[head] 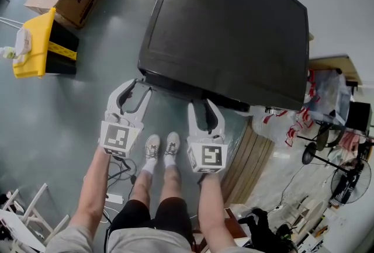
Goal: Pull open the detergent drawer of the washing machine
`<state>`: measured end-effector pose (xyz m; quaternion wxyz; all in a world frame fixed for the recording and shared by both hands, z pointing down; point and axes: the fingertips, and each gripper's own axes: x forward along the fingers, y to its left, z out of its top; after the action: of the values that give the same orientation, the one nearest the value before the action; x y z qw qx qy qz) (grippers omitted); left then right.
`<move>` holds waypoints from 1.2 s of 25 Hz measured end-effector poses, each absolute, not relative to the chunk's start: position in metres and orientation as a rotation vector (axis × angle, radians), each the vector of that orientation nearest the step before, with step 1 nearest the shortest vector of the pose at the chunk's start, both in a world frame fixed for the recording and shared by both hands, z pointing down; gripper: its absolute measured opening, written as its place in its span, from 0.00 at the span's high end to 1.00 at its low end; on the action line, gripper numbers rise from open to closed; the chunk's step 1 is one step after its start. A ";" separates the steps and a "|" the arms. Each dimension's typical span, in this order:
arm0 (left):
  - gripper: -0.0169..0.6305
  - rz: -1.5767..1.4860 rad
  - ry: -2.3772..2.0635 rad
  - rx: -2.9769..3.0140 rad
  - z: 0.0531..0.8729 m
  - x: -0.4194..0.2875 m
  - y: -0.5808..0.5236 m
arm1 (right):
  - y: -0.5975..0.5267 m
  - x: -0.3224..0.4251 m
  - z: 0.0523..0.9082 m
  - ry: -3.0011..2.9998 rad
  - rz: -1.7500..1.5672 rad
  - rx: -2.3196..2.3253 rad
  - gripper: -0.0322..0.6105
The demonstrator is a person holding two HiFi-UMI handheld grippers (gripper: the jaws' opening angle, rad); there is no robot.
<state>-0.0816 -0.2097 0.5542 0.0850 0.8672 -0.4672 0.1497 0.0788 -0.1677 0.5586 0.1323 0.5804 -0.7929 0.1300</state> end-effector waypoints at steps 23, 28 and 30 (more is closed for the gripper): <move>0.70 0.492 -1.390 2.587 0.551 -0.082 -0.160 | -0.119 0.079 0.558 -2.283 0.436 1.698 0.71; 0.70 0.497 -1.392 2.579 0.552 -0.086 -0.148 | -0.107 0.075 0.558 -2.283 0.436 1.696 0.71; 0.70 0.499 -1.391 2.578 0.551 -0.087 -0.144 | -0.103 0.074 0.557 -2.284 0.436 1.694 0.71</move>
<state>-0.0869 -0.1438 0.5514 0.0849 0.8645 -0.4663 0.1674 0.0743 -0.1027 0.5572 0.1319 0.5836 -0.7871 0.1502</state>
